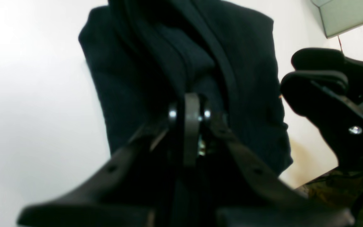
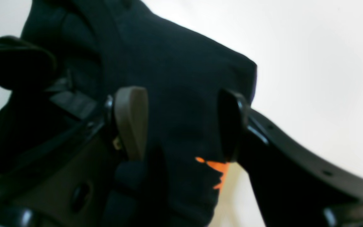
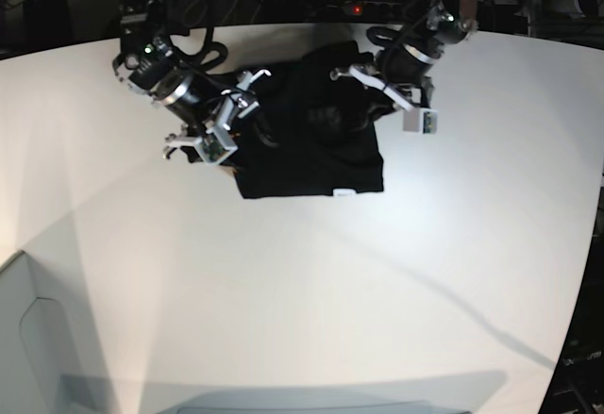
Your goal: Fold the T-shirt properly
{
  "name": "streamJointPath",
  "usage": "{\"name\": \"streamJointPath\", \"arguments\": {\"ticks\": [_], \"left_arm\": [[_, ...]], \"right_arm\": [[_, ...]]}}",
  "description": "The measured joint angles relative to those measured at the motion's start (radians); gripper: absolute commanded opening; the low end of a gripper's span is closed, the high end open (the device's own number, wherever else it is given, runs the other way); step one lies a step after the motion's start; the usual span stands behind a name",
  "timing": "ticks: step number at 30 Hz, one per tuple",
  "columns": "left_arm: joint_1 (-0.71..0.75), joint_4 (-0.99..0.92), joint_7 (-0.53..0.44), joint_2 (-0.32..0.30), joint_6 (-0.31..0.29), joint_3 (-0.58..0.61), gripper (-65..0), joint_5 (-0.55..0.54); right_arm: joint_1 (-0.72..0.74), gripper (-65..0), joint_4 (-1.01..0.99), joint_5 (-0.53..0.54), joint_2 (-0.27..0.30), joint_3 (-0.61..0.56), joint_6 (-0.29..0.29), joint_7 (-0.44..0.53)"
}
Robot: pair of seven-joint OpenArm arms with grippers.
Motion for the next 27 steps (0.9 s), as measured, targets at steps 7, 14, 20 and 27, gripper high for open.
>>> {"name": "streamJointPath", "arguments": {"ticks": [7, 14, 20, 27], "left_arm": [[0.005, -0.014, -0.002, 0.002, 0.0, -0.004, -35.6, 0.001], [0.003, -0.014, -0.001, 0.005, 0.0, -0.002, -37.5, 0.001], [0.004, -0.014, -0.002, 0.006, 0.0, -0.004, -37.0, 0.001], [0.001, -0.094, 0.001, 0.005, 0.0, -0.003, -37.4, 0.0]], "right_arm": [[-0.003, -29.0, 0.0, 0.0, 0.0, 0.0, 0.0, -0.001], [-0.003, -29.0, 0.0, 0.0, 0.0, 0.0, 0.0, -0.003], [-0.003, -29.0, 0.0, 0.0, 0.0, 0.0, 0.0, -0.003], [-0.003, -29.0, 0.0, 0.0, 0.001, 0.0, 0.0, -0.003]]}}
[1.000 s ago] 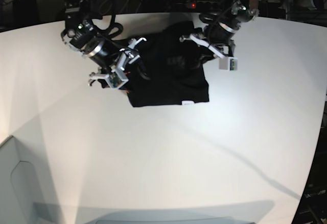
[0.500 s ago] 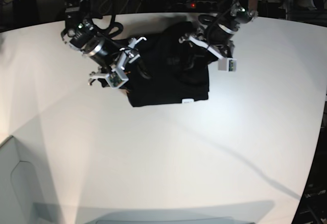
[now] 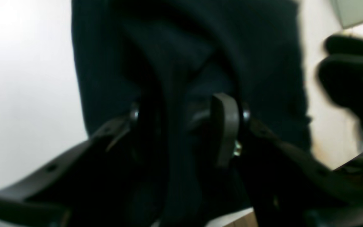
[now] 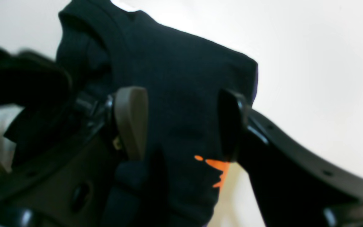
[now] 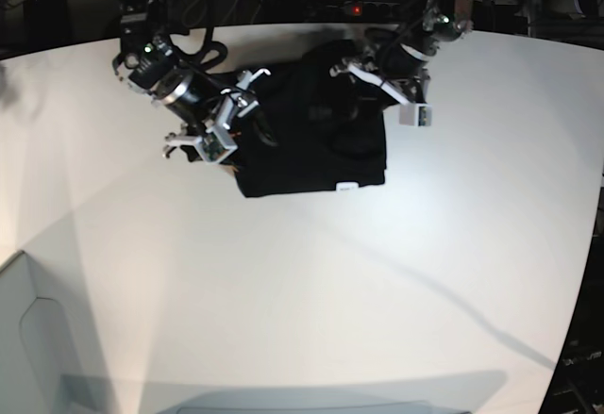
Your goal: Fold the T-shirt properly
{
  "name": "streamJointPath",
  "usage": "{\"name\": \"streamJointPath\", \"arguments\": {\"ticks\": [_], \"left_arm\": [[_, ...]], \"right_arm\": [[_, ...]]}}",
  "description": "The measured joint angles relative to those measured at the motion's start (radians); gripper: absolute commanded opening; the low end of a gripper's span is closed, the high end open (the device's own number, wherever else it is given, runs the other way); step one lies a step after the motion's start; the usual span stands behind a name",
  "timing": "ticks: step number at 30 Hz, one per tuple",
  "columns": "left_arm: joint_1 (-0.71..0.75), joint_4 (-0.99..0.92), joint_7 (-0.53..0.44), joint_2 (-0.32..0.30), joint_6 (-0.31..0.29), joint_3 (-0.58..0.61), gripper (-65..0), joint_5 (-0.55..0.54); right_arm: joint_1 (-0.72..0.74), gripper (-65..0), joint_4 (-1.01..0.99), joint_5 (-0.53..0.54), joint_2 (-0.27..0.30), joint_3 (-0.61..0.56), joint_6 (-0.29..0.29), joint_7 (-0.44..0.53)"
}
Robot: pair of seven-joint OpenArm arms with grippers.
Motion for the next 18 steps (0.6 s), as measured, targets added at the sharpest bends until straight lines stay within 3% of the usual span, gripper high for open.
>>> {"name": "streamJointPath", "arguments": {"ticks": [4, 10, 18], "left_arm": [[-0.015, -0.006, -0.002, 0.003, 0.0, 0.008, -40.0, -0.007], [-0.023, -0.006, -0.006, 0.005, 0.0, 0.039, -64.0, -0.007], [-0.01, 0.057, -0.007, 0.002, 0.005, 0.035, -65.0, -0.007]], "right_arm": [[0.0, -29.0, 0.0, 0.0, 0.0, 0.0, 0.0, 0.0], [0.002, -29.0, 0.0, 0.0, 0.0, 0.0, 0.0, 0.0], [0.002, -29.0, 0.0, 0.0, 0.002, 0.0, 0.0, 0.0]]}}
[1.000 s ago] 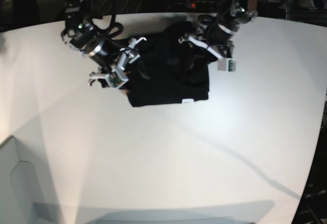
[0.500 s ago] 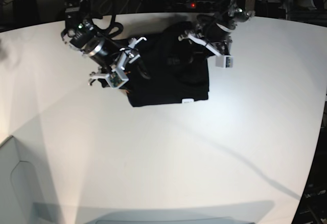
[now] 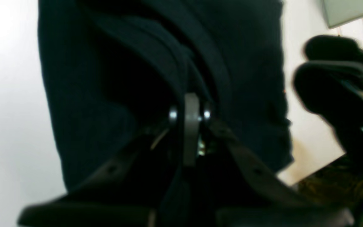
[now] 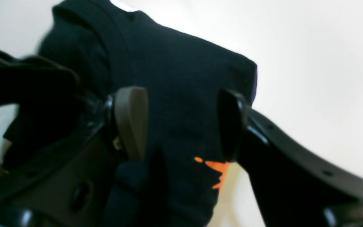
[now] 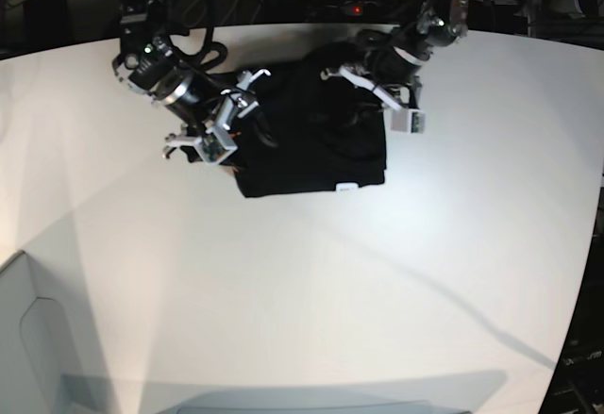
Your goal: Fold the T-shirt properly
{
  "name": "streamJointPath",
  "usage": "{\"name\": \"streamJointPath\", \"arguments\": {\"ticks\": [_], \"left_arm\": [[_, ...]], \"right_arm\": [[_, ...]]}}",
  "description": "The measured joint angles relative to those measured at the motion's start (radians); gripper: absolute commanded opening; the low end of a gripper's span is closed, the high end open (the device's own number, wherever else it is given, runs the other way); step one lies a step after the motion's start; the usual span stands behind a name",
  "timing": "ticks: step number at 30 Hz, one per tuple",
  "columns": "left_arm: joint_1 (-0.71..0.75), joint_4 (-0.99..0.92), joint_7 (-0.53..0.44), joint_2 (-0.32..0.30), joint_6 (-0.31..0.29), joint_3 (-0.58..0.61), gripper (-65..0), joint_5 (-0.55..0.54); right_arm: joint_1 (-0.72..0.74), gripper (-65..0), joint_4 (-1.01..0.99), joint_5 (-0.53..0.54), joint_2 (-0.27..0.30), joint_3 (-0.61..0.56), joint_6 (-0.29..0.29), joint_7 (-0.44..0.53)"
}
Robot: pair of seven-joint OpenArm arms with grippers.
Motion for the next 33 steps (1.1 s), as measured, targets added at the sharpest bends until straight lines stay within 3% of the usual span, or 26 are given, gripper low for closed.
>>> {"name": "streamJointPath", "arguments": {"ticks": [11, 16, 23, 33], "left_arm": [[0.092, 0.055, -0.003, -0.003, -0.006, -0.105, -65.0, -0.007], [0.087, 0.055, 0.003, -0.005, -0.009, -0.183, -65.0, -0.121], [0.086, 0.055, 0.005, -0.103, -0.005, -0.22, -65.0, -0.267], [-0.004, 0.058, 0.008, -0.111, -0.005, -0.141, -65.0, -0.389]], "right_arm": [[0.0, -29.0, 0.0, 0.0, 0.011, 0.0, 0.0, 0.0], [0.001, -29.0, 0.0, 0.0, 0.012, 0.0, 0.0, 0.001], [0.003, -29.0, 0.0, 0.0, 0.011, 0.0, 0.0, 0.001], [0.003, -29.0, 0.0, 0.0, 0.008, 0.0, 0.0, 0.0]]}}
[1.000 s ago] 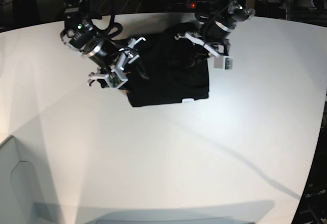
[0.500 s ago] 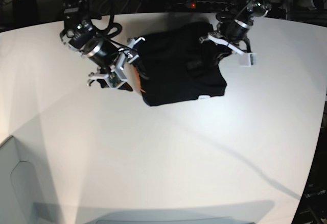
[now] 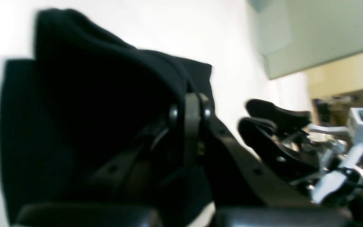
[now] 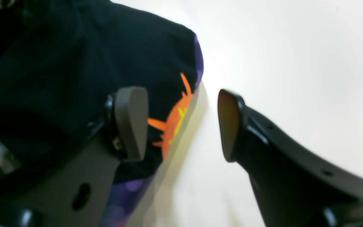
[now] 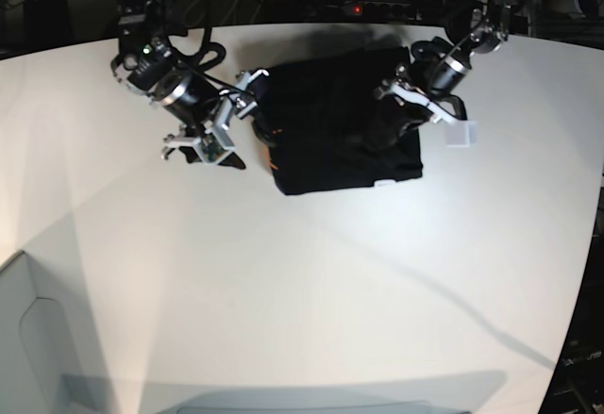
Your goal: Fold the T-shirt properly
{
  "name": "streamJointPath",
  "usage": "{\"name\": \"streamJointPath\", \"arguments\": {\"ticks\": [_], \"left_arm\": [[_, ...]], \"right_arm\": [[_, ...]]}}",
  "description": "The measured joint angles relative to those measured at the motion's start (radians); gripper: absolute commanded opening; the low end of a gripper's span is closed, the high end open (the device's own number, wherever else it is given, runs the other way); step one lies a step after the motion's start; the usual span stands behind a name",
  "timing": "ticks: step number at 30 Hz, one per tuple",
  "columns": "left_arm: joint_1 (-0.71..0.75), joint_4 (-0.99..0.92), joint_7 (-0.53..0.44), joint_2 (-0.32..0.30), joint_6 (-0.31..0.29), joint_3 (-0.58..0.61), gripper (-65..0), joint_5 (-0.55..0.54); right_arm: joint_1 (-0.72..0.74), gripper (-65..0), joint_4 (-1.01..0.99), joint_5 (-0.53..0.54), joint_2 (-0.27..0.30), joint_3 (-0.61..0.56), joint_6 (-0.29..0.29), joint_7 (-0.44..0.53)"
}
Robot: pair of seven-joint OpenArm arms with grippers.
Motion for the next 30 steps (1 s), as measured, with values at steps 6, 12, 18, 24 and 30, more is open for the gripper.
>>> {"name": "streamJointPath", "arguments": {"ticks": [6, 12, 18, 24, 30], "left_arm": [[-0.002, 0.0, -0.004, -0.101, 0.0, -0.005, -65.0, -0.111], [0.047, 0.001, -0.004, -0.157, 0.0, -0.139, -65.0, -0.193], [0.101, -0.027, -0.005, -0.148, -0.002, -0.191, -65.0, -0.123], [0.124, -0.131, -0.008, -0.094, -0.01, -0.197, -65.0, -0.001], [0.123, -0.27, -0.013, -0.069, -0.014, -0.197, -65.0, 0.064]], "right_arm": [[0.003, -29.0, 0.0, 0.0, 0.0, 0.0, 0.0, 0.001], [0.003, -29.0, -0.001, 0.0, -0.003, -0.002, 0.0, 0.0], [0.022, -29.0, -0.002, 0.0, -0.003, -0.002, 0.0, 0.004], [0.017, -29.0, -0.002, 0.0, -0.003, -0.004, 0.0, 0.003], [0.016, -29.0, -0.002, 0.0, -0.003, -0.004, 0.0, 0.0]]}}
